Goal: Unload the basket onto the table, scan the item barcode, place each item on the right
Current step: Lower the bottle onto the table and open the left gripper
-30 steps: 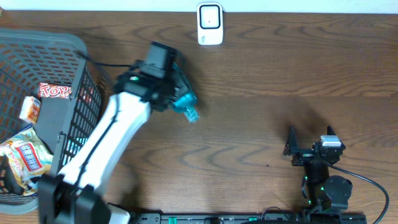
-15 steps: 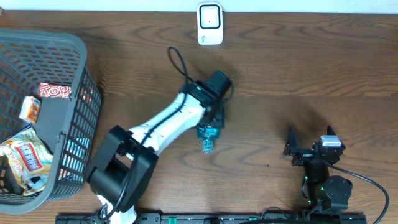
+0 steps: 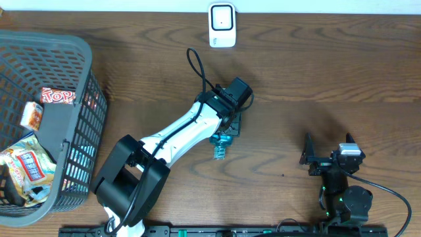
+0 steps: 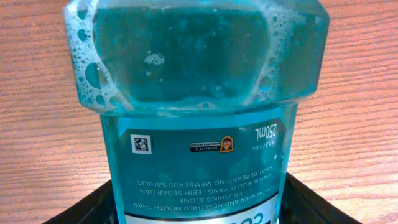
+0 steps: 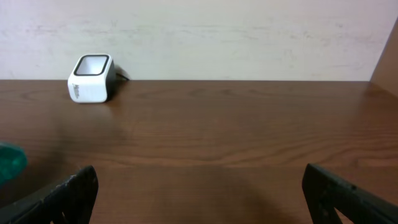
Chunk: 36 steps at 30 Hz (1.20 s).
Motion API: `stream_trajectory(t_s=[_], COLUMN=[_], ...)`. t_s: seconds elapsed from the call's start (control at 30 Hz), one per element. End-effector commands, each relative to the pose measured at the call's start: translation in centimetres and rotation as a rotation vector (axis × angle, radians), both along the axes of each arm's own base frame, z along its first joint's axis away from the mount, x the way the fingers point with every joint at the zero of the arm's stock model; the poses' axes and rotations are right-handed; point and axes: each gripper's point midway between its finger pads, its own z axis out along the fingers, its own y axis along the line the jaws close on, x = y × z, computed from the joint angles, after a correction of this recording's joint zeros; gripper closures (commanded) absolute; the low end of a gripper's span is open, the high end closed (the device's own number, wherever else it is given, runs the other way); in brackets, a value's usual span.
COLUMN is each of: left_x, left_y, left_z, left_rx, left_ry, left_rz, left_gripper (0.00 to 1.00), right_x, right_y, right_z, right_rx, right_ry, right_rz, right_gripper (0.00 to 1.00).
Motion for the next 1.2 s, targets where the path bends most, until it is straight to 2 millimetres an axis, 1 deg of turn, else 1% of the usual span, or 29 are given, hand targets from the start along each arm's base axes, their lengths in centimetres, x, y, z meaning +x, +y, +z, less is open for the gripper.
stream_trajectory(t_s=[0.0,0.1,0.23,0.43,0.5,0.53,0.57,0.63,0.67,0.77,0.8,0.83,0.87,0.93,0.97,1.0,1.07,1.1,1.17], left_x=[1.4,1.8,2.6,2.4,2.4,2.4,2.3,2.2,2.2,2.1,2.2,2.3,2.4,2.4,2.4,2.4,2.4,2.4,2.0], left_y=[-0.4,-0.6,0.2,0.5,0.5,0.5,0.5,0.5,0.6,0.8,1.0,1.2,1.5,2.1,2.5,2.9,3.6,4.1,4.8], left_z=[1.2,0.9,0.6,-1.5,-1.7,-1.7,-1.7,-1.6,-1.5,-0.4,0.3,1.4,3.0,5.3,7.3,9.8,13.7,16.2,19.9], left_rx=[-0.012,-0.019,0.029,0.059,0.061,0.061,0.06,0.057,0.058,0.06,0.058,0.053,0.046,0.036,0.024,0.003,-0.048,-0.087,-0.151], left_ry=[-0.062,-0.081,-0.122,-0.083,-0.077,-0.077,-0.076,-0.071,-0.07,-0.069,-0.074,-0.08,-0.089,-0.101,-0.115,-0.139,-0.195,-0.241,-0.32], left_rz=[-0.007,-0.004,0.014,0.043,0.049,0.049,0.048,0.047,0.048,0.051,0.047,0.053,0.062,0.073,0.083,0.097,0.126,0.139,0.153], left_gripper=[0.48,0.48,0.48,0.48,0.48,0.44,0.3,0.17,0.14,0.06,0.03,0.01,0.0,0.02,0.02,0.02,0.02,0.02,0.02], right_x=[0.0,0.0,0.0,0.0,0.0,0.0,0.0,0.0,0.0,0.0,0.0,0.0,0.0,0.0,0.0,0.0,0.0,0.0,0.0], right_y=[-0.2,-0.1,-0.2,-0.2,-0.2,-0.2,-0.2,-0.2,-0.2,-0.2,-0.2,-0.2,-0.2,-0.2,-0.2,-0.2,-0.2,-0.2,-0.2], right_z=[-0.1,-0.1,-0.1,-0.1,-0.1,-0.1,-0.1,-0.1,-0.1,-0.1,-0.1,-0.1,-0.1,-0.1,-0.1,-0.1,-0.1,-0.1,-0.1], right_rx=[0.013,0.013,0.013,0.013,0.013,0.013,0.013,0.013,0.013,0.013,0.013,0.013,0.013,0.013,0.013,0.013,0.013,0.013,0.013], right_ry=[0.001,0.001,0.001,0.001,0.001,0.001,0.001,0.001,0.001,0.001,0.001,0.001,0.001,0.001,0.001,0.001,0.001,0.001,0.001], right_rz=[-0.009,-0.008,-0.009,-0.009,-0.009,-0.009,-0.009,-0.009,-0.009,-0.009,-0.009,-0.009,-0.009,-0.009,-0.009,-0.009,-0.009,-0.009,-0.009], right_gripper=[0.01,0.01,0.01,0.01,0.01,0.01,0.01,0.01,0.01,0.01,0.01,0.01,0.01,0.01,0.01,0.01,0.01,0.01,0.01])
